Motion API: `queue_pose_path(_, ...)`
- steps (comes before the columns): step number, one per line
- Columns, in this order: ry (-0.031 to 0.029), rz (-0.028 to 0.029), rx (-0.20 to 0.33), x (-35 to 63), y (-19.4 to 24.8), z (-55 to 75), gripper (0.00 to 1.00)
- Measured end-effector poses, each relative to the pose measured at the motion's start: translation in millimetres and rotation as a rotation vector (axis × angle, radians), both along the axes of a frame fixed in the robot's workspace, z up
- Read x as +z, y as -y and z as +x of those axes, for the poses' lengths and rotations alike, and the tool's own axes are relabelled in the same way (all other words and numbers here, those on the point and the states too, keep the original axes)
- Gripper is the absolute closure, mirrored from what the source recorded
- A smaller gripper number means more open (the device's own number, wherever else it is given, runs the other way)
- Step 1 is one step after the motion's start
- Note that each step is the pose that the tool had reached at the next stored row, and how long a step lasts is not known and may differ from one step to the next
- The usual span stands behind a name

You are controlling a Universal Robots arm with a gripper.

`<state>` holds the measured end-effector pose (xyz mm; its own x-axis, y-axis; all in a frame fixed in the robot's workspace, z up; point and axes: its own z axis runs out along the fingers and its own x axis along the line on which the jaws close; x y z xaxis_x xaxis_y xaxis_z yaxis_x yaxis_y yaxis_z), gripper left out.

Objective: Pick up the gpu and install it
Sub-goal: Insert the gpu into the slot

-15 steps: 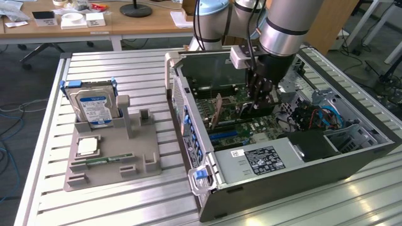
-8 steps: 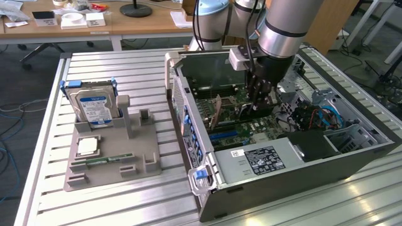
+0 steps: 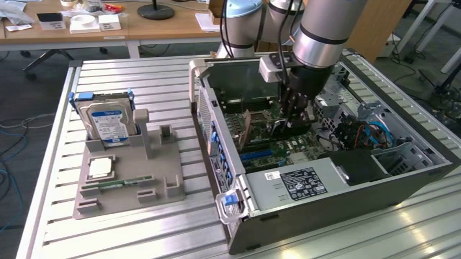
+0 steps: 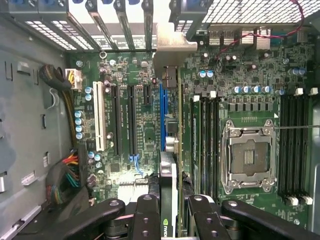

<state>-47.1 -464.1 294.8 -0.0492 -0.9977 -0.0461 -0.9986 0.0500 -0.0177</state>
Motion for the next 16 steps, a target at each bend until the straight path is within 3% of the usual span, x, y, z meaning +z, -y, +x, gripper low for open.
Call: queue_pose_path(16, -0.0001, -0.0002, 0.0, -6.6, 3.2, -8.4, 0.73)
